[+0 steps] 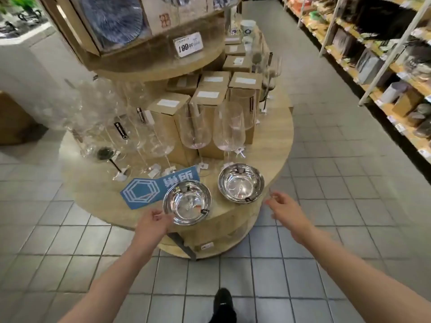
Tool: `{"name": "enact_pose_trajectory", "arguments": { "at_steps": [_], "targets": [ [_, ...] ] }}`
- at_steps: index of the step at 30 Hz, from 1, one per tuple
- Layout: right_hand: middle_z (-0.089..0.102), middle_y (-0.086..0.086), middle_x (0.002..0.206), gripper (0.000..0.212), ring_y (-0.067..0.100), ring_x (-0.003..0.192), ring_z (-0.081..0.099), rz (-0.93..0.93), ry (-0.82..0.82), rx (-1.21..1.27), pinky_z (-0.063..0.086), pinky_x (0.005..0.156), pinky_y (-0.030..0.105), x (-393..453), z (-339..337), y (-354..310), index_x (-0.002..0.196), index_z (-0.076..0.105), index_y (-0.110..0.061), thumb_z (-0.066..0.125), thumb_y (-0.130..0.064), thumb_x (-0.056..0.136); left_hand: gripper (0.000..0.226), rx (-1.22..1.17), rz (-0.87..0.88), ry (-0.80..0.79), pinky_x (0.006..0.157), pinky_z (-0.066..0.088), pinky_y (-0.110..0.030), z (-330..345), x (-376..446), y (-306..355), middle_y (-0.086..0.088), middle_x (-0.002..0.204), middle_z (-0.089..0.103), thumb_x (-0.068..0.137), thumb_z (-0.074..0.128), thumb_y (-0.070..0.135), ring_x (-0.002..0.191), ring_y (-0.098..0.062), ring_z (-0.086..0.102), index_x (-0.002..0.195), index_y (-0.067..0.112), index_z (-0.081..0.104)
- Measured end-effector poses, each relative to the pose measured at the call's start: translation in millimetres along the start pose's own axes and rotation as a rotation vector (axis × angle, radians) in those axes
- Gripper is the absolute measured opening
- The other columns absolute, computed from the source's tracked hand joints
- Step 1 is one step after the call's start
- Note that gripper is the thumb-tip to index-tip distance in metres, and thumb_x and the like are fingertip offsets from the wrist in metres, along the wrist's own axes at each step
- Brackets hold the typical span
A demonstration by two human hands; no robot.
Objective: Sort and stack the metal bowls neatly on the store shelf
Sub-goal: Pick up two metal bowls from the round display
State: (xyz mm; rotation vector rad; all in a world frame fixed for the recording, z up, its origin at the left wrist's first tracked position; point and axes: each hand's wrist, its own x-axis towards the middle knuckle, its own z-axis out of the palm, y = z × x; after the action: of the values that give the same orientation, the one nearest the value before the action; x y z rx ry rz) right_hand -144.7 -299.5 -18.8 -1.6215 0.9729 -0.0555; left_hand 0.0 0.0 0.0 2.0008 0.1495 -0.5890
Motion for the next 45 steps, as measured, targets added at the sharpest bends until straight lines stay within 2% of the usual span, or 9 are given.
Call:
{"name": "enact_pose_trajectory", "arguments": {
  "at_steps": [5,8,12,16,21,27,35,39,45],
  "targets": [
    [0.068,0.005,0.107,0.049,0.022,0.096,0.063,0.043,0.061,0.036,0.056,0.097,0.051,40,13,-20,0.142,0.054,-0.015,0.066,-0.026,0.095,0.019,-0.045,-0.043,-0.084,0.084,0.062,-0.054,14,24,-2,-0.012,0.096,0.078,0.087,0.073,0.021,0.087,-0.031,0.076,0.104,0.013,0.070],
    [0.074,0.007,0.099,0.015,0.027,0.091,0.072,0.032,0.053,-0.004,0.060,0.088,0.054,59,26,-31,0.108,0.066,-0.024,0.066,-0.017,0.094,0.019,-0.080,-0.067,-0.069,0.062,0.063,-0.037,18,35,-3,-0.005,0.094,0.077,0.086,0.070,0.010,0.075,-0.017,0.077,0.099,0.024,0.067],
    [0.075,0.010,0.088,0.013,0.033,0.087,0.072,0.034,0.138,-0.194,0.061,0.082,0.052,77,27,-35,0.096,0.071,-0.017,0.064,-0.009,0.088,0.034,-0.068,-0.084,-0.087,0.071,0.065,-0.041,20,43,-5,-0.002,0.102,0.075,0.088,0.061,0.001,0.086,-0.020,0.076,0.110,0.026,0.066],
    [0.074,0.020,0.091,0.016,0.027,0.073,0.073,0.126,0.045,-0.035,0.062,0.059,0.035,78,12,-36,0.093,0.071,-0.009,0.060,0.000,0.087,0.029,-0.060,-0.116,-0.080,0.061,0.062,-0.030,23,44,-1,-0.004,0.094,0.076,0.090,0.059,0.001,0.079,-0.020,0.076,0.102,0.024,0.071],
    [0.070,0.017,0.098,0.021,0.028,0.078,0.072,0.179,-0.030,0.182,0.060,0.056,0.032,68,-24,-34,0.105,0.062,-0.009,0.060,0.006,0.090,0.033,-0.007,-0.106,-0.166,0.057,0.062,-0.037,40,31,23,-0.005,0.089,0.079,0.088,0.059,-0.004,0.072,-0.025,0.077,0.100,0.024,0.071],
    [0.069,0.018,0.105,0.024,0.026,0.081,0.072,0.172,0.038,0.318,0.061,0.057,0.031,53,-118,-9,0.119,0.058,-0.004,0.062,0.000,0.095,0.025,0.050,0.041,-0.249,0.071,0.065,-0.046,107,2,72,-0.002,0.089,0.080,0.089,0.065,0.007,0.080,-0.025,0.078,0.101,0.027,0.076],
    [0.074,0.016,0.105,0.028,0.029,0.081,0.074,0.108,0.292,0.427,0.065,0.064,0.036,15,-324,46,0.119,0.063,-0.007,0.065,0.002,0.092,0.015,0.052,0.152,-0.330,0.046,0.052,-0.026,274,-38,157,-0.006,0.069,0.076,0.082,0.067,0.019,0.053,-0.015,0.068,0.086,0.023,0.081],
    [0.077,0.012,0.095,0.026,0.027,0.079,0.072,0.084,0.395,0.454,0.065,0.065,0.033,-9,-410,69,0.116,0.067,-0.007,0.060,0.005,0.094,0.028,0.093,0.179,-0.418,0.065,0.063,-0.040,355,-45,208,-0.014,0.079,0.078,0.069,0.066,0.034,0.069,-0.025,0.075,0.085,0.016,0.080],
    [0.074,0.023,0.108,0.032,0.031,0.085,0.074,0.091,0.468,0.499,0.065,0.063,0.034,-7,-488,84,0.126,0.061,-0.005,0.059,0.004,0.095,0.024,0.108,0.263,-0.499,0.074,0.063,-0.045,441,-51,275,-0.009,0.081,0.079,0.081,0.062,0.024,0.073,-0.025,0.075,0.086,0.039,0.081]
  ]
}}
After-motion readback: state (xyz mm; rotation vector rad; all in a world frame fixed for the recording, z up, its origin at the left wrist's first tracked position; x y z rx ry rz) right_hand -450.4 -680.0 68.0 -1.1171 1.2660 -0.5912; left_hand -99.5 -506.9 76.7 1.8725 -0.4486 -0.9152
